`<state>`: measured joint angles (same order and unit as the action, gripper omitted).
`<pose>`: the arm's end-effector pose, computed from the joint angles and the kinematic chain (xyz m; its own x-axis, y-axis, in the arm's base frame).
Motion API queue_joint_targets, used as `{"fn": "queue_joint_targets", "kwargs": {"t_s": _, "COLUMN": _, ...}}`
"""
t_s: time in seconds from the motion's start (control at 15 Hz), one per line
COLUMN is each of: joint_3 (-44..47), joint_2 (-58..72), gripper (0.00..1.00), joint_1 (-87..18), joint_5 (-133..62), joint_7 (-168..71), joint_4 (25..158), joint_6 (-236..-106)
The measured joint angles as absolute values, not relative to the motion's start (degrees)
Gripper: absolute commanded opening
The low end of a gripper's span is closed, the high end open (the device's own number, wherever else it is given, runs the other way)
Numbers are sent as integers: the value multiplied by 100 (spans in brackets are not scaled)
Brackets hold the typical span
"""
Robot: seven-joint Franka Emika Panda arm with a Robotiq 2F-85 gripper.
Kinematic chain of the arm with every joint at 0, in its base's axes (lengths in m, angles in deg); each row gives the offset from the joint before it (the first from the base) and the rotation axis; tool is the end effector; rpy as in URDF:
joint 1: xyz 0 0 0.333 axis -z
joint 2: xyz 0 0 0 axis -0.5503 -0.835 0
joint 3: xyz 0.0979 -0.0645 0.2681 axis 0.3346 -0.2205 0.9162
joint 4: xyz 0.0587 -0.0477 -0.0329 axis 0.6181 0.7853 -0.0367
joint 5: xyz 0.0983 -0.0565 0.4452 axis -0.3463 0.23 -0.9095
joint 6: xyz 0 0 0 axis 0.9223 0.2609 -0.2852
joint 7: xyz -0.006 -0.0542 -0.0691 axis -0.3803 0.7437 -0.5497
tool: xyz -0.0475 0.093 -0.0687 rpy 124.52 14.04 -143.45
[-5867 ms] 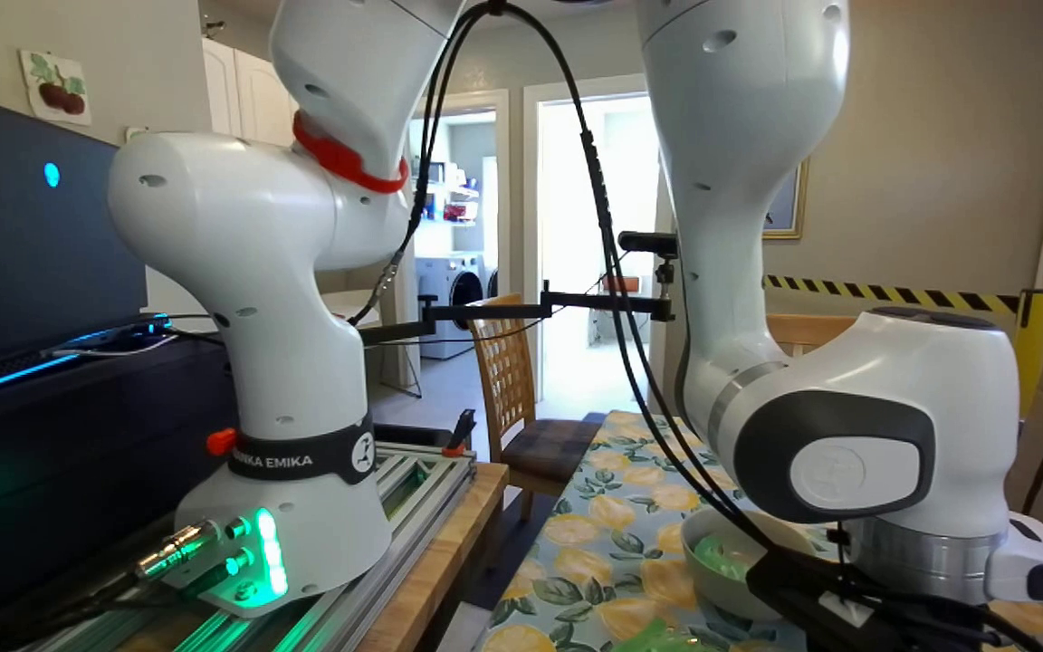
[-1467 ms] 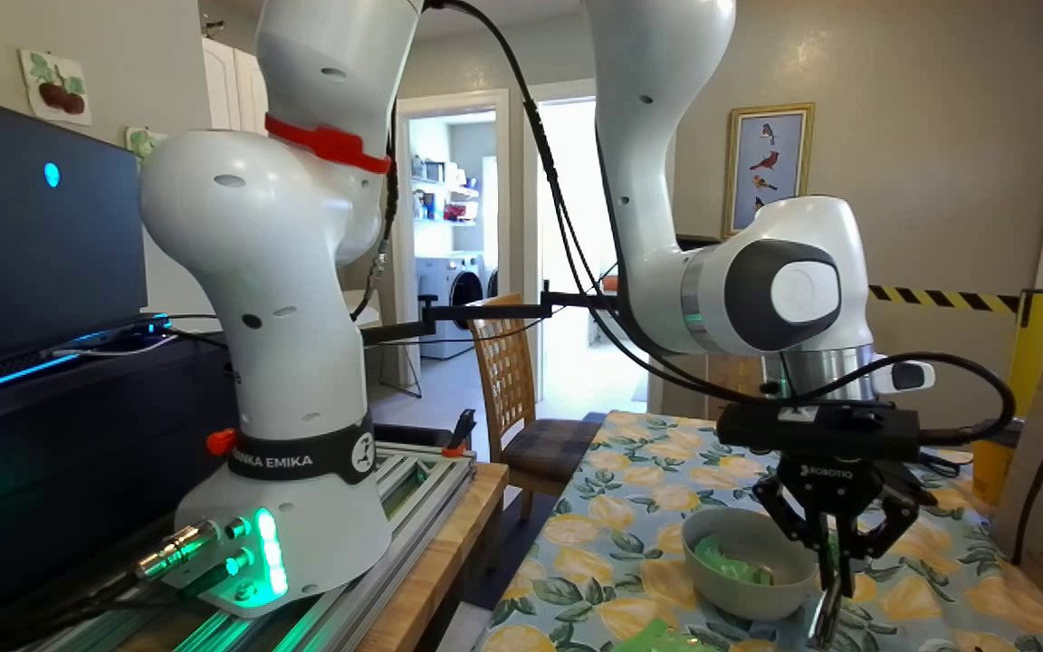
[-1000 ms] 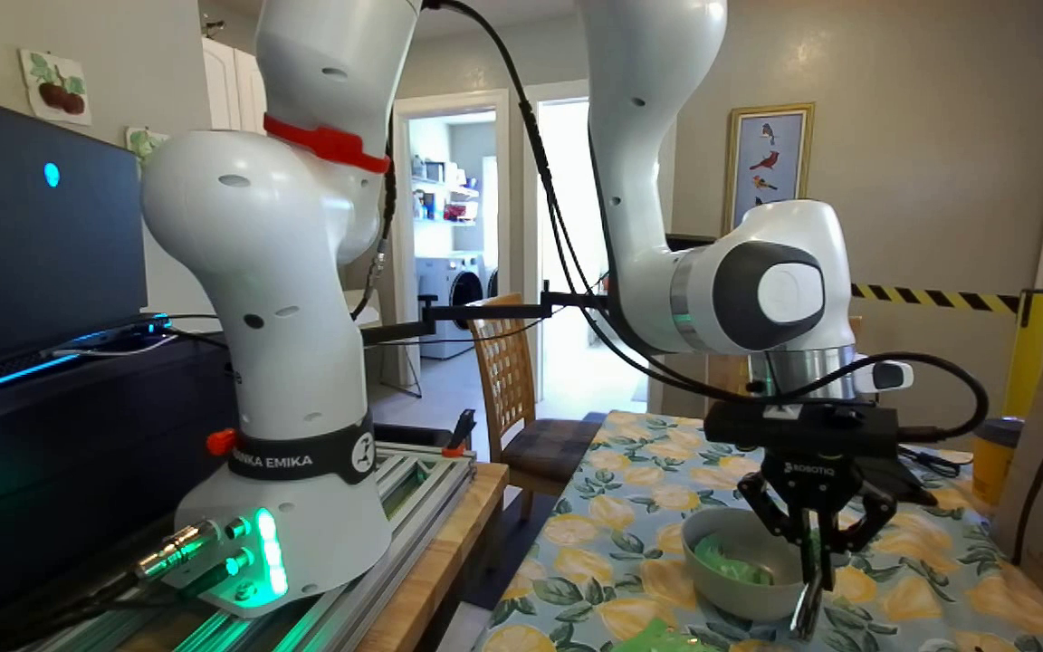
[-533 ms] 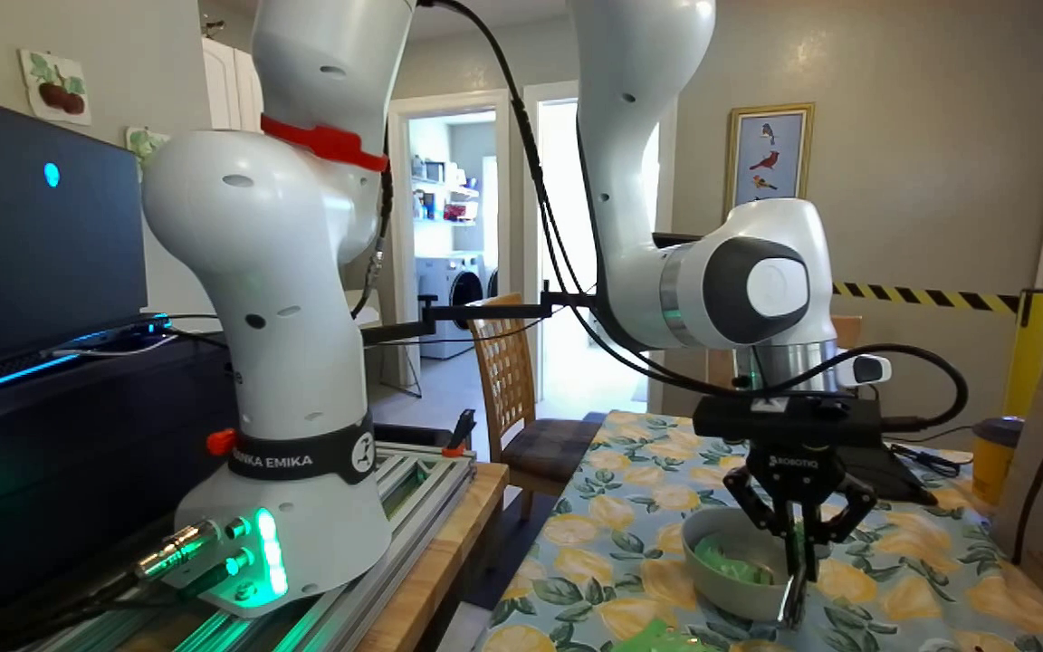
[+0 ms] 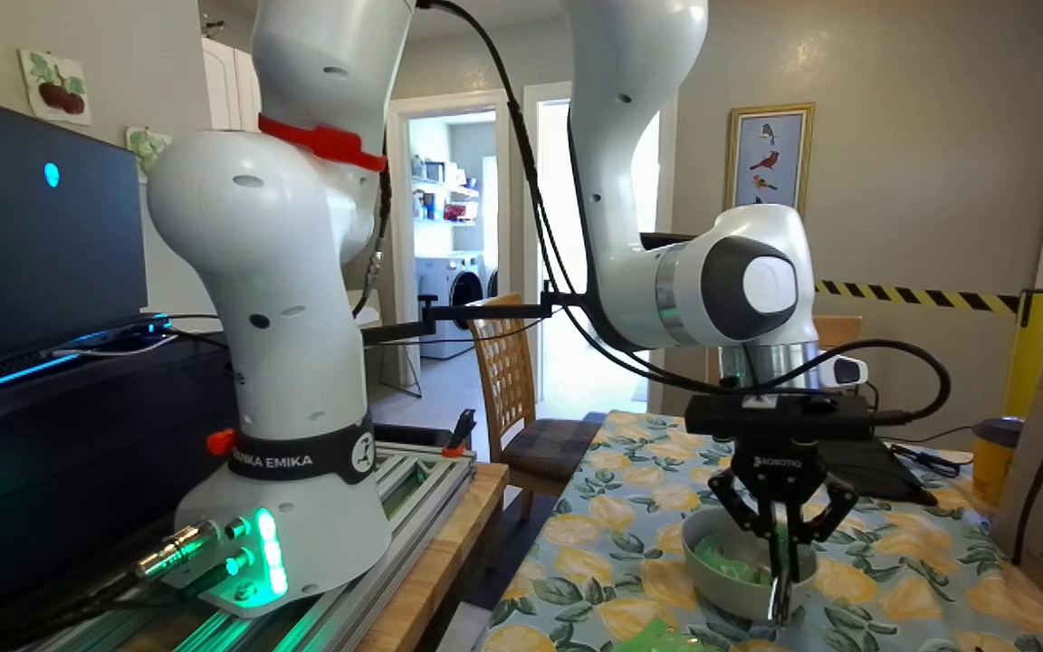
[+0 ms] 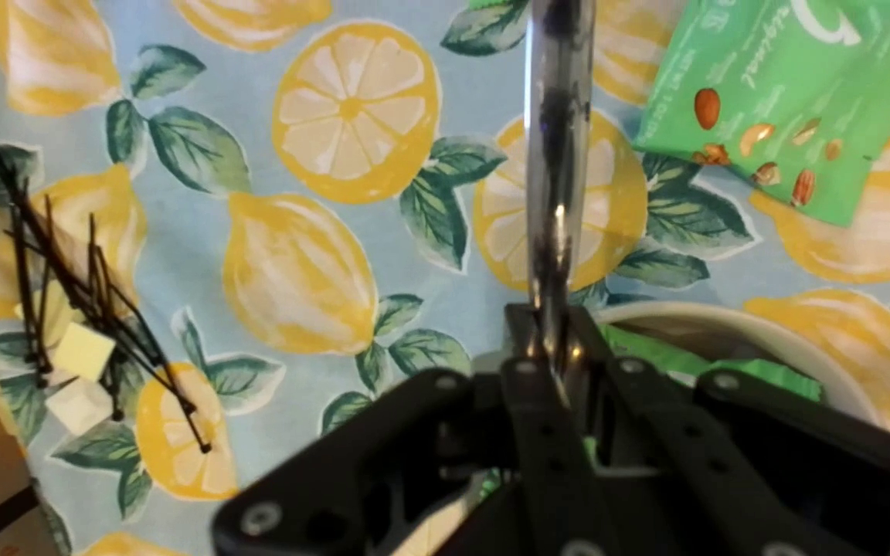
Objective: Put the green toy on the silver spoon then place the toy back in the bowl.
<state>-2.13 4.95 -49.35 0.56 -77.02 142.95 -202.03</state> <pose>0.4602 0.0951 0.0534 0.3446 0.9306 -0.1234 0.9290 -0.3192 0.1871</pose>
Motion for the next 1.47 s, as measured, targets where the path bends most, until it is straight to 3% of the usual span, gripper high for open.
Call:
{"fn": "queue_joint_targets", "kwargs": {"t_s": 0.53, "joint_3": -305, "joint_2": 645, "gripper": 3, "joint_1": -5213, "joint_5": 402, "joint_7": -7660, "joint_4": 14308, "joint_6": -19388}}
{"fn": "queue_joint_targets", "kwargs": {"t_s": 1.47, "joint_3": 917, "joint_2": 1077, "gripper": 3, "joint_1": -4490, "joint_5": 632, "joint_7": -7656, "joint_4": 14300, "joint_6": -17804}}
